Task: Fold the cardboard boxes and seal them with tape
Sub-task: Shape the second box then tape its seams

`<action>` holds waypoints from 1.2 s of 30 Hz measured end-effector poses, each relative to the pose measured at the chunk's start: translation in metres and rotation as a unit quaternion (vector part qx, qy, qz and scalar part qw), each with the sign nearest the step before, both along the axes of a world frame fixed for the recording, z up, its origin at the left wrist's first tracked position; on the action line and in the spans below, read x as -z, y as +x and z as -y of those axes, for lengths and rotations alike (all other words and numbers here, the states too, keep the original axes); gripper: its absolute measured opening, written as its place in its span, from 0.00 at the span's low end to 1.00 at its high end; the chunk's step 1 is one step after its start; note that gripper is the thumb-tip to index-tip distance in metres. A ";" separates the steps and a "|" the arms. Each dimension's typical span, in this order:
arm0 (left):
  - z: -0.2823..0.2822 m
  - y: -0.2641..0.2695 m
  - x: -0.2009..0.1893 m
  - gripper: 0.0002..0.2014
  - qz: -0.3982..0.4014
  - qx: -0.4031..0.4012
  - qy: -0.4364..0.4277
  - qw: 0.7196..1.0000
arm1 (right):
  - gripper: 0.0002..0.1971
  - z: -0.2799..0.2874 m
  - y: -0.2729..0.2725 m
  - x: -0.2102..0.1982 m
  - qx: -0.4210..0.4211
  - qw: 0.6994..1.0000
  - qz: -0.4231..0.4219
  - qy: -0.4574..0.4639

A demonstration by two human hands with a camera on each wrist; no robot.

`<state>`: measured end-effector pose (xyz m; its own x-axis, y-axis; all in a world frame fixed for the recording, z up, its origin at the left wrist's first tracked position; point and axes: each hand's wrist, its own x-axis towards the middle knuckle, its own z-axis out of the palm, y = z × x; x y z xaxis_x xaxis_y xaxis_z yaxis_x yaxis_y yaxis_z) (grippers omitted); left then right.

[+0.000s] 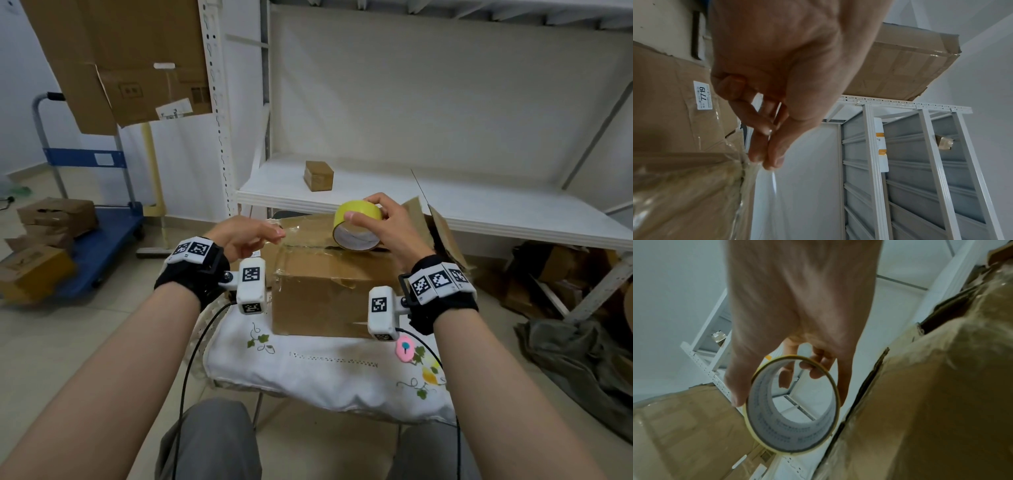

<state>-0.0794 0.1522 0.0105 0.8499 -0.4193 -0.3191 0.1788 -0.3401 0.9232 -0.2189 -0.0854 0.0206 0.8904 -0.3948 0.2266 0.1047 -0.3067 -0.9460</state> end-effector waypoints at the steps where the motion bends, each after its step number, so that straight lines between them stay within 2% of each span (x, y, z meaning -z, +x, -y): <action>1: -0.002 0.000 -0.001 0.09 -0.008 0.009 -0.002 1.000 | 0.18 0.001 0.000 0.000 0.000 1.000 0.000 -0.005; 4: -0.006 -0.002 -0.005 0.14 -0.035 0.047 -0.008 0.998 | 0.17 0.003 0.000 0.001 0.001 1.000 -0.004 -0.004; 7: -0.007 -0.005 -0.006 0.12 -0.058 0.080 -0.013 0.995 | 0.17 0.005 0.001 0.001 0.004 1.000 -0.002 -0.006; 11: -0.005 -0.007 -0.002 0.09 -0.057 0.091 -0.010 0.994 | 0.16 0.006 0.004 0.001 0.003 1.000 -0.013 -0.017; 16: -0.008 -0.007 0.001 0.18 -0.059 0.103 -0.011 0.993 | 0.15 0.005 0.007 0.007 0.004 0.999 -0.031 -0.022; 20: -0.012 0.000 0.006 0.19 -0.050 0.109 -0.005 0.993 | 0.15 0.005 0.007 0.010 0.001 0.999 -0.045 -0.014; 25: -0.011 0.007 0.020 0.14 -0.067 0.093 -0.022 0.993 | 0.18 0.005 0.009 0.011 -0.003 0.998 -0.064 -0.029; 29: -0.015 0.018 0.035 0.20 -0.108 0.073 -0.045 0.991 | 0.23 0.008 0.011 0.012 -0.008 0.996 -0.086 -0.025; 36: -0.021 0.020 0.042 0.15 -0.151 0.045 -0.112 0.981 | 0.26 0.005 0.018 0.013 -0.026 0.993 -0.105 -0.040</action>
<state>-0.0590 0.1733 -0.0312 0.6871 -0.5769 -0.4417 0.4341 -0.1614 0.8863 -0.2009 -0.0902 0.0074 0.9403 -0.3346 0.0618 -0.0752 -0.3816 -0.9212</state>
